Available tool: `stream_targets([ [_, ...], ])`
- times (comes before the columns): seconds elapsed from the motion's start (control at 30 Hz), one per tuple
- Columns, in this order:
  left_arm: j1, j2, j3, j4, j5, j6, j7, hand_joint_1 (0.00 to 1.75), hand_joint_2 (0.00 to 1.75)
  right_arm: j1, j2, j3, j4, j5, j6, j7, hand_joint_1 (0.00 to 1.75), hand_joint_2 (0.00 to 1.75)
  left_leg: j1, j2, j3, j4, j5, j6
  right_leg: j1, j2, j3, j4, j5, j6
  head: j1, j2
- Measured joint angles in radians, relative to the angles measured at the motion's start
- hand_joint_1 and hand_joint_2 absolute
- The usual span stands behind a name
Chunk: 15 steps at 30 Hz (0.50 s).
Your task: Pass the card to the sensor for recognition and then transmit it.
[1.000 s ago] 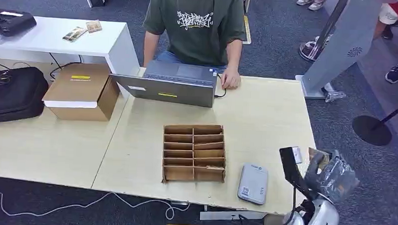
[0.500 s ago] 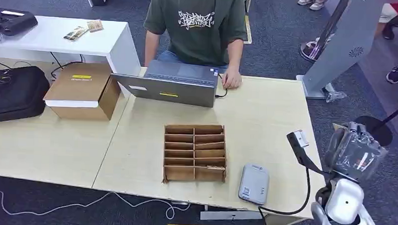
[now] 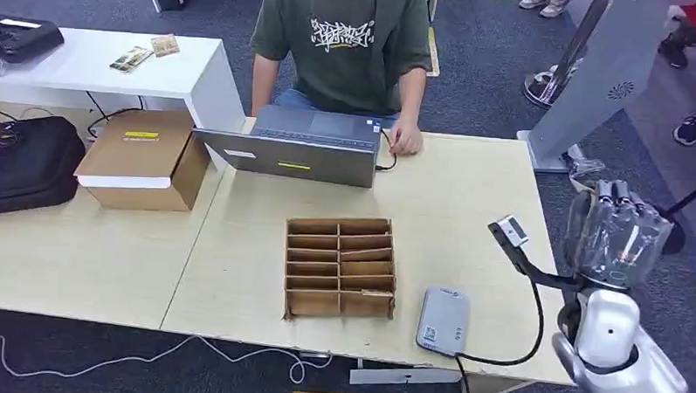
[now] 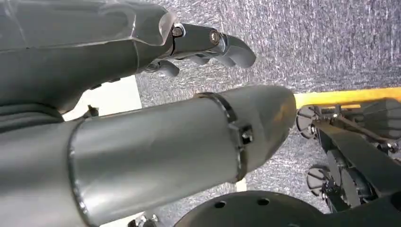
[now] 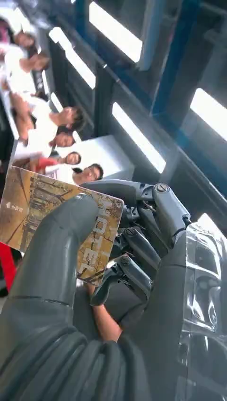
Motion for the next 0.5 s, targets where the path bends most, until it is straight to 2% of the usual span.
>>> stream_targets([
  [0.13, 0.001, 0.004, 0.000, 0.000, -0.012, -0.004, 0.000, 0.00, 0.00, -0.064, 0.000, 0.055, 0.038, 0.000, -0.049, 0.000, 1.75, 1.75, 0.000, 0.000, 0.000, 0.000, 0.000, 0.000, 0.000, 0.000, 0.000, 0.000, 0.000, 0.000, 0.000, 0.000],
  [0.37, 0.000, 0.014, 0.000, -0.001, -0.051, -0.005, 0.000, 0.00, 0.00, -0.215, 0.015, 0.167, 0.119, 0.000, -0.090, 0.000, 1.75, 1.75, 0.000, 0.000, 0.000, 0.000, 0.001, -0.001, 0.000, 0.000, 0.000, 0.000, 0.000, 0.000, 0.000, 0.000],
  [0.5, -0.002, 0.017, 0.000, -0.001, -0.066, -0.006, 0.001, 0.00, 0.00, -0.297, 0.057, 0.238, 0.202, 0.000, -0.118, 0.000, 1.75, 1.75, 0.001, 0.000, 0.000, 0.000, 0.001, -0.001, 0.001, 0.000, 0.000, 0.001, 0.000, 0.000, 0.000, 0.000],
])
